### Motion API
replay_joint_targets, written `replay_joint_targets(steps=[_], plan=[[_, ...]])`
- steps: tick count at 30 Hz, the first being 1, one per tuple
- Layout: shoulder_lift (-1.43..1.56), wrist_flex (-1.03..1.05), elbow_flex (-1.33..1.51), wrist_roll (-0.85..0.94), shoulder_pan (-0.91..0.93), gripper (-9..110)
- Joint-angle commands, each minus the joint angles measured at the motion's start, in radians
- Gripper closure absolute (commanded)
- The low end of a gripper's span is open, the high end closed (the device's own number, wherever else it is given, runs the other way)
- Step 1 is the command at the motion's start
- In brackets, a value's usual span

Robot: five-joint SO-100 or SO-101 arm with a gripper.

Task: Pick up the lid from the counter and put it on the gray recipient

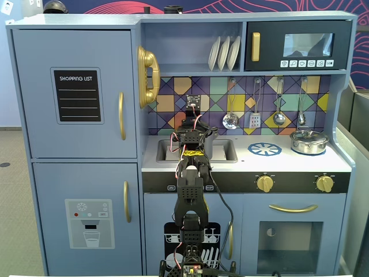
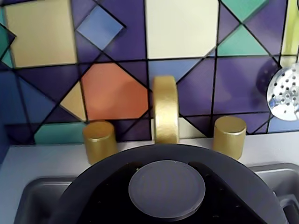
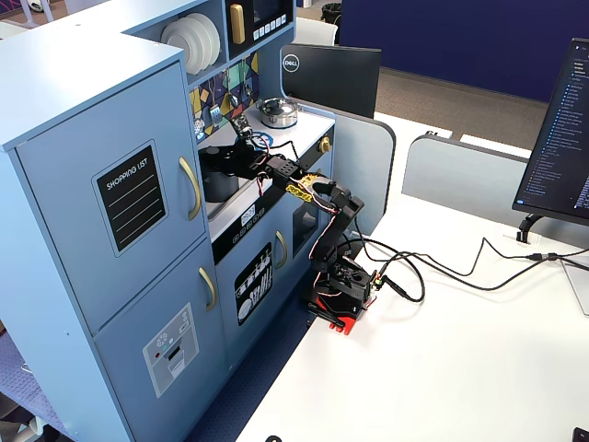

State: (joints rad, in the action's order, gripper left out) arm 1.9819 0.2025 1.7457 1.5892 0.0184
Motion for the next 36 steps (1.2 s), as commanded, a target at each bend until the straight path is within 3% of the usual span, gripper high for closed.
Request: replay_joint_targets(steps=[1, 11, 19, 23, 28, 33, 36], plan=[[0.002, -0.044, -0.038, 0.002, -0.002, 102], [-0.023, -0.043, -0.057, -0.002, 0.020, 102], [0.032, 0.087, -0.054, 0.021, 0.002, 101], [0.075, 0.178, -0.046, 0.005, 0.005, 79], [0.124, 0.259, -0.043, 0.012, 0.003, 71], [0.265, 0.491, -0.083, 0.018, -0.037, 76], [0.407, 0.735, -0.107, 0.028, -0.054, 83]])
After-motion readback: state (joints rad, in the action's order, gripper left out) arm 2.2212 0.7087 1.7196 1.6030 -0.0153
